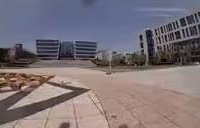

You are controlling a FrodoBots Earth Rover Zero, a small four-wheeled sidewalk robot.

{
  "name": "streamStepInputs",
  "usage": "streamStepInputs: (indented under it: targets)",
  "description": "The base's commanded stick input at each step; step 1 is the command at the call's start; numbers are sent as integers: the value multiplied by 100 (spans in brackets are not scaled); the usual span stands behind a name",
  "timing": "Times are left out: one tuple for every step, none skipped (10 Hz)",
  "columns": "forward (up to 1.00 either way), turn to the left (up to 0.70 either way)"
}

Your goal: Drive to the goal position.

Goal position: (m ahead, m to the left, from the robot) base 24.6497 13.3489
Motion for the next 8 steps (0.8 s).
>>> streamStepInputs:
  targets:
    - [70,0]
    - [70,0]
    - [70,0]
    - [70,0]
    - [70,0]
    - [70,0]
    - [70,0]
    - [70,0]
